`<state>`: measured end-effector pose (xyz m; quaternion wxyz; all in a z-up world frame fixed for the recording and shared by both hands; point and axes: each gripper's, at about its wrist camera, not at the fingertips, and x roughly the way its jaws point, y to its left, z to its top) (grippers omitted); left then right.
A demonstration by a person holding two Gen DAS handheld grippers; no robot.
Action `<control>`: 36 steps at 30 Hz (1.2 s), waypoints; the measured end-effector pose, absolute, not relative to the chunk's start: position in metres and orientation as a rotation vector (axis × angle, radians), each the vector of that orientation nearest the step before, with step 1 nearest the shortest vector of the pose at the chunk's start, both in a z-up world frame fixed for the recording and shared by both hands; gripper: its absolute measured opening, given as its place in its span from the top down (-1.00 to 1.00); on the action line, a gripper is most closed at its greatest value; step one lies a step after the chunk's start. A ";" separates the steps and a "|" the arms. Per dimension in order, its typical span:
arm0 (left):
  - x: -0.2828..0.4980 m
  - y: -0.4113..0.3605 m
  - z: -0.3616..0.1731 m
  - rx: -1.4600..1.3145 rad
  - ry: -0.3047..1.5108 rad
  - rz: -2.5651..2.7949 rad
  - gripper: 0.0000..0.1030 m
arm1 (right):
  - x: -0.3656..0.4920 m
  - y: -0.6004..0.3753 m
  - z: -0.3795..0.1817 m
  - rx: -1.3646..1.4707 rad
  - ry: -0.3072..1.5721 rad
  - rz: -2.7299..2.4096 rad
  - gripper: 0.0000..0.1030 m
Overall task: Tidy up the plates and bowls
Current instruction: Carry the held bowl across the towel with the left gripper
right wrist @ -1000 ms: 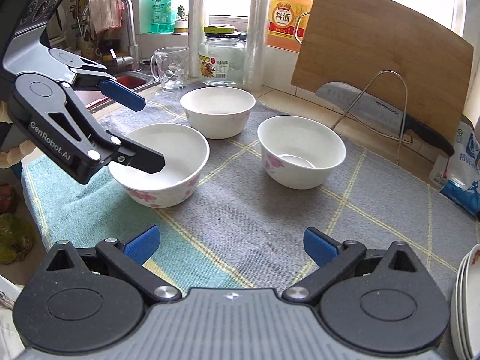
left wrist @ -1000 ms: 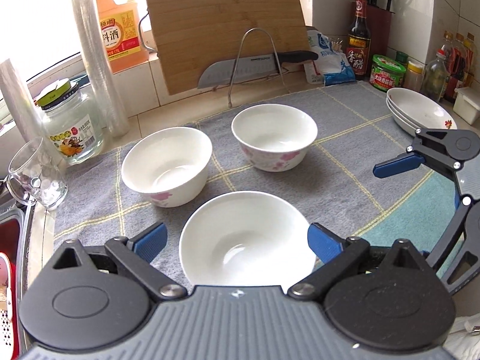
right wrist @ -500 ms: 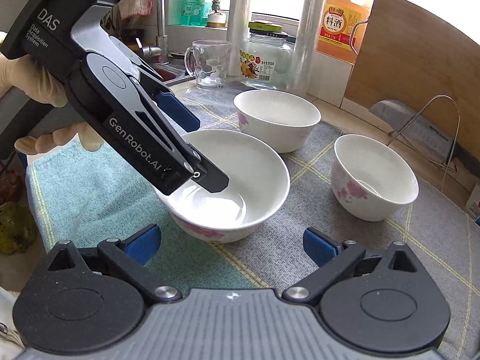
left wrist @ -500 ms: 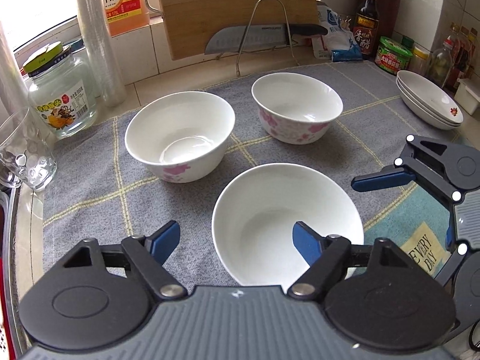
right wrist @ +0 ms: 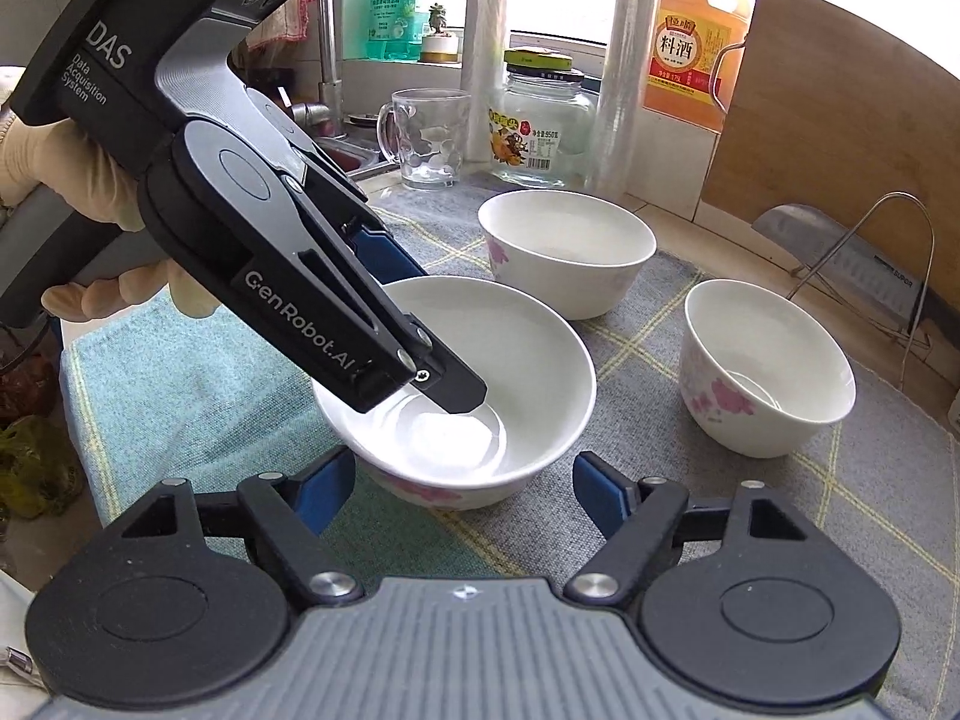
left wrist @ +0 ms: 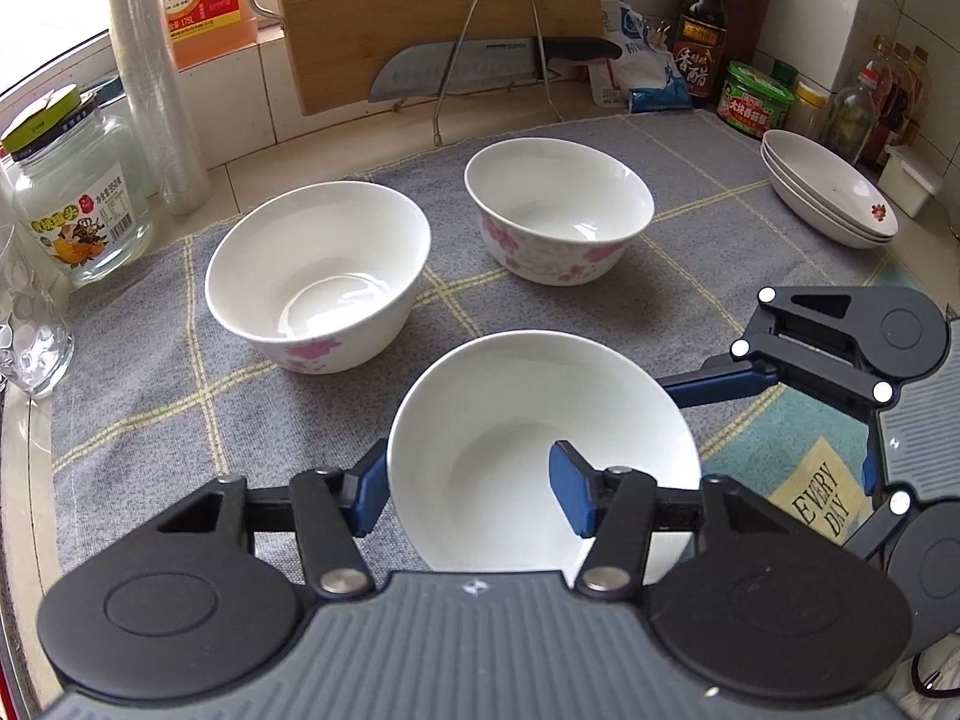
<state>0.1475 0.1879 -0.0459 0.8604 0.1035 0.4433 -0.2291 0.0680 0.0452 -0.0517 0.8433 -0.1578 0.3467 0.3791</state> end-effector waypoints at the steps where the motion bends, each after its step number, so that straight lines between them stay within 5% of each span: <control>1: 0.147 0.188 -0.046 0.218 0.929 -0.480 -0.07 | 0.068 0.045 -0.051 -0.332 0.731 0.804 -0.56; 36: 0.141 0.118 -0.040 0.254 0.900 -0.622 -0.07 | 0.051 -0.021 -0.030 -0.340 0.748 0.689 -0.52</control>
